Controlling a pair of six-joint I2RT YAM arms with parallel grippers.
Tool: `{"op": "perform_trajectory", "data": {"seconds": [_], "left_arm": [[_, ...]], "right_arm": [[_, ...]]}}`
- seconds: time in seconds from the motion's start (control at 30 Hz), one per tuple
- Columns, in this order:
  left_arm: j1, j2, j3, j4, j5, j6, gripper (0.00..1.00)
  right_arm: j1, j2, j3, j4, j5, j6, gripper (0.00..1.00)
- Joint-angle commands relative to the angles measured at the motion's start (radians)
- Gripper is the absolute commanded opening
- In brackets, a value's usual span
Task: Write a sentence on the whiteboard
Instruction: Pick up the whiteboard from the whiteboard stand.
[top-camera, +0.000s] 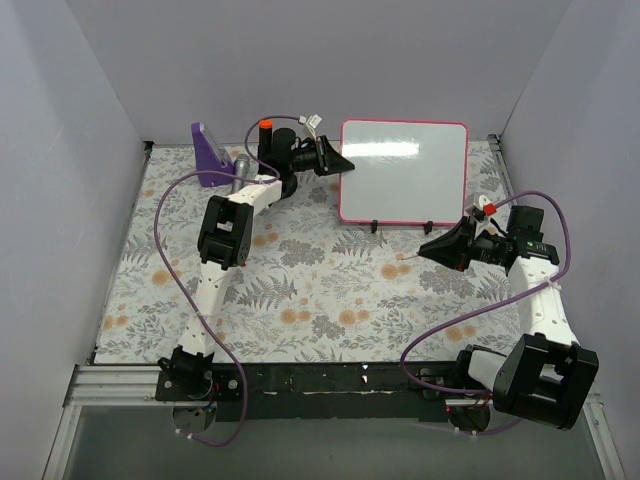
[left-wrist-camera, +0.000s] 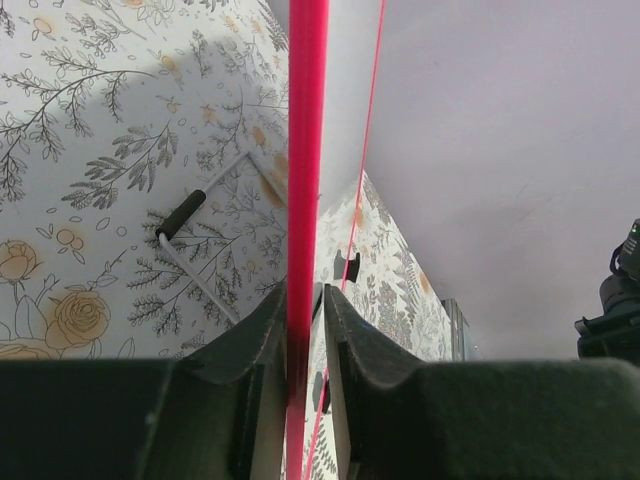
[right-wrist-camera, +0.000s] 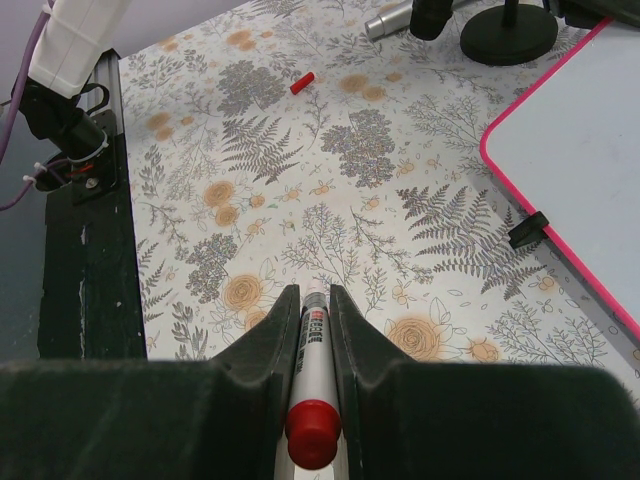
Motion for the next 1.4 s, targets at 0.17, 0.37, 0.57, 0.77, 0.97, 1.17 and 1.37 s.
{"op": "perform_trajectory", "data": {"seconds": [0.17, 0.37, 0.57, 0.77, 0.97, 1.17, 1.37], "left_arm": [[-0.004, 0.004, 0.051, 0.044, 0.029, -0.015, 0.00], [-0.004, 0.004, 0.044, 0.064, 0.041, -0.020, 0.00], [-0.003, 0.004, 0.018, 0.057, 0.034, -0.011, 0.11], [-0.003, 0.008, -0.004, 0.059, 0.023, 0.001, 0.19], [-0.003, 0.021, -0.004, 0.059, 0.020, 0.006, 0.25], [-0.001, 0.035, 0.002, 0.087, 0.029, -0.011, 0.31], [-0.001, 0.044, 0.013, 0.103, 0.038, -0.025, 0.30]], "right_arm": [[-0.003, -0.008, -0.001, 0.009, -0.023, -0.002, 0.01], [-0.003, -0.008, -0.001, 0.009, -0.022, -0.004, 0.01], [-0.004, -0.008, -0.001, 0.007, -0.023, -0.004, 0.01], [-0.003, -0.008, -0.001, 0.009, -0.023, -0.004, 0.01], [-0.003, -0.008, -0.001, 0.007, -0.022, -0.004, 0.01], [-0.003, -0.007, -0.001, 0.009, -0.022, -0.004, 0.01], [-0.003, -0.005, -0.001, 0.009, -0.020, -0.005, 0.01]]}}
